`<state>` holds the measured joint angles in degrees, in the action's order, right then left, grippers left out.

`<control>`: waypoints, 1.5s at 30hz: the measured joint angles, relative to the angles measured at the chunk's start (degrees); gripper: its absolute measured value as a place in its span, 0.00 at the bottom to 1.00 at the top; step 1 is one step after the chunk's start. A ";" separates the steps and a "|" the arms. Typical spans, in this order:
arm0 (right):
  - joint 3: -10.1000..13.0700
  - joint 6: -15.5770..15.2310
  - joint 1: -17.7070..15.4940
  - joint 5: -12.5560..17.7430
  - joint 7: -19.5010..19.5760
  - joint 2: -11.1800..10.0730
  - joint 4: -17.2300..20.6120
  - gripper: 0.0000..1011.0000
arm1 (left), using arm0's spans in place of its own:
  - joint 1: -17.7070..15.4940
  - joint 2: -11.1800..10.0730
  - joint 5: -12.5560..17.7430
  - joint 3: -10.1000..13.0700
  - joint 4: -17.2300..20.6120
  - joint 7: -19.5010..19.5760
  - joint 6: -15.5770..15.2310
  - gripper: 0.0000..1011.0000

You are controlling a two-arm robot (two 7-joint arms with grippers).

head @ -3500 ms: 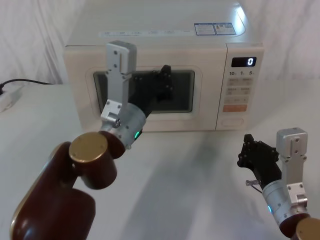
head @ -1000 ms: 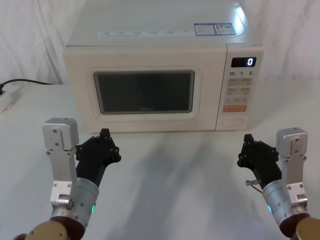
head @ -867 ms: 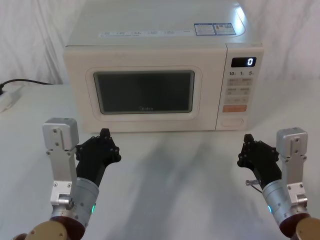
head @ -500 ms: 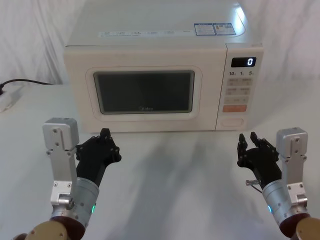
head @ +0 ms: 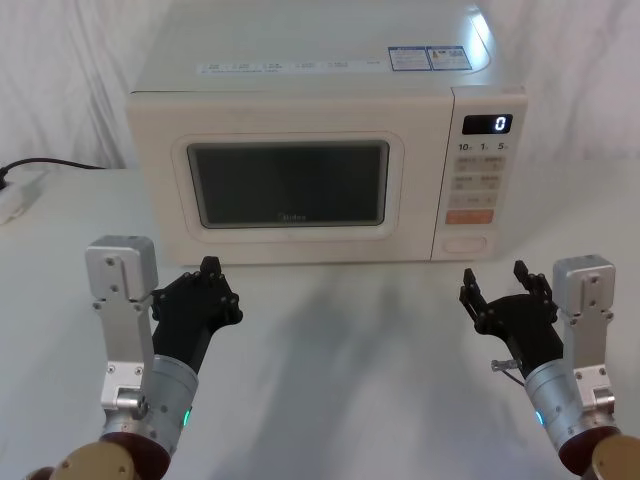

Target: Press the button to open the microwave door with one hand; close the microwave door with the other hand.

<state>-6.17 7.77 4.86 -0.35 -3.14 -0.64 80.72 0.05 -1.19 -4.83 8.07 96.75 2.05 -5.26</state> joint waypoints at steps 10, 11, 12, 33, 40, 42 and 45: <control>0.00 0.00 0.00 0.00 0.00 0.00 0.00 0.98 | 0.00 0.00 0.00 0.00 0.00 0.00 0.00 0.15; 0.00 0.00 0.00 0.00 0.00 0.00 0.00 0.99 | 0.00 0.00 0.00 0.00 0.00 0.00 0.00 0.18; 0.00 0.00 0.00 0.00 0.00 0.00 0.00 0.99 | 0.00 0.00 0.00 0.00 0.00 0.00 0.00 0.20; 0.00 0.00 0.00 0.00 0.00 0.00 0.00 0.99 | 0.00 0.00 0.00 0.00 0.00 0.00 0.00 0.84; 0.00 0.00 0.00 0.00 0.00 0.00 0.00 0.99 | 0.00 0.00 0.00 0.00 0.00 0.00 0.00 0.99; 0.00 0.00 0.00 0.00 0.00 0.00 0.00 0.99 | 0.00 0.00 0.00 0.00 0.00 0.00 0.00 0.99; 0.00 0.00 0.00 0.00 0.00 0.00 0.00 0.99 | 0.00 0.00 0.00 0.00 0.00 0.00 0.00 0.99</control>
<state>-6.17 7.76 4.86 -0.35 -3.13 -0.64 80.72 0.05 -1.18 -4.83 8.06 96.75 2.05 -5.26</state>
